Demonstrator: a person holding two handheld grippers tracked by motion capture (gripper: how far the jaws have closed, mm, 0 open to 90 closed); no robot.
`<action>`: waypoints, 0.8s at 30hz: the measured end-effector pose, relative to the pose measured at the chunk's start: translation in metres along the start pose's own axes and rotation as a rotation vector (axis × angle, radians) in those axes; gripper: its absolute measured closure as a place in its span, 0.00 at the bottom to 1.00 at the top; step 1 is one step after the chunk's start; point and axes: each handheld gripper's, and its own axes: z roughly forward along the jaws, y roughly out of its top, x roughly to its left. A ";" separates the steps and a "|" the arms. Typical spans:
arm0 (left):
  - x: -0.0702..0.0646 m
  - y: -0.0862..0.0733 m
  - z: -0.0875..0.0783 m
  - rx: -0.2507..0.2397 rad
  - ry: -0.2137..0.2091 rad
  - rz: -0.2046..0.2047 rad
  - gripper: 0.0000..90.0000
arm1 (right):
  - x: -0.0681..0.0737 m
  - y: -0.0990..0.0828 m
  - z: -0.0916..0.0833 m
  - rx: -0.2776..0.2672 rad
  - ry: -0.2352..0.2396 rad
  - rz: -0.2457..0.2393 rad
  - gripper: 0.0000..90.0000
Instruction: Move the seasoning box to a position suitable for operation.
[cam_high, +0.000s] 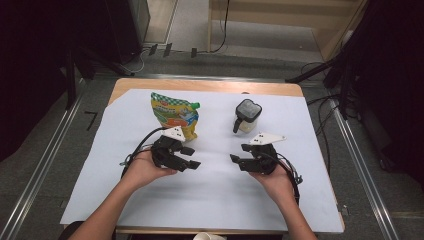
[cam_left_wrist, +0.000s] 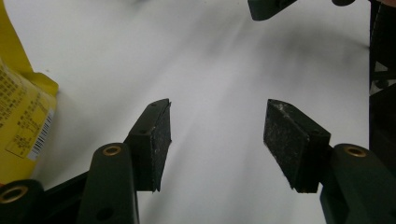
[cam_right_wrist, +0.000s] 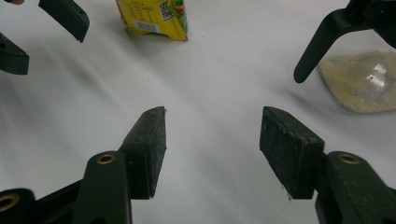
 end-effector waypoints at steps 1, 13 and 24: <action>0.000 0.000 0.000 0.000 0.000 0.000 0.47 | 0.000 0.000 0.000 0.000 0.000 0.000 0.47; 0.004 -0.002 -0.003 0.009 -0.002 0.003 0.49 | -0.009 -0.001 -0.003 -0.002 -0.008 0.031 0.52; 0.004 0.000 -0.005 0.020 0.011 0.008 0.49 | -0.012 0.000 -0.006 -0.002 -0.034 0.033 0.52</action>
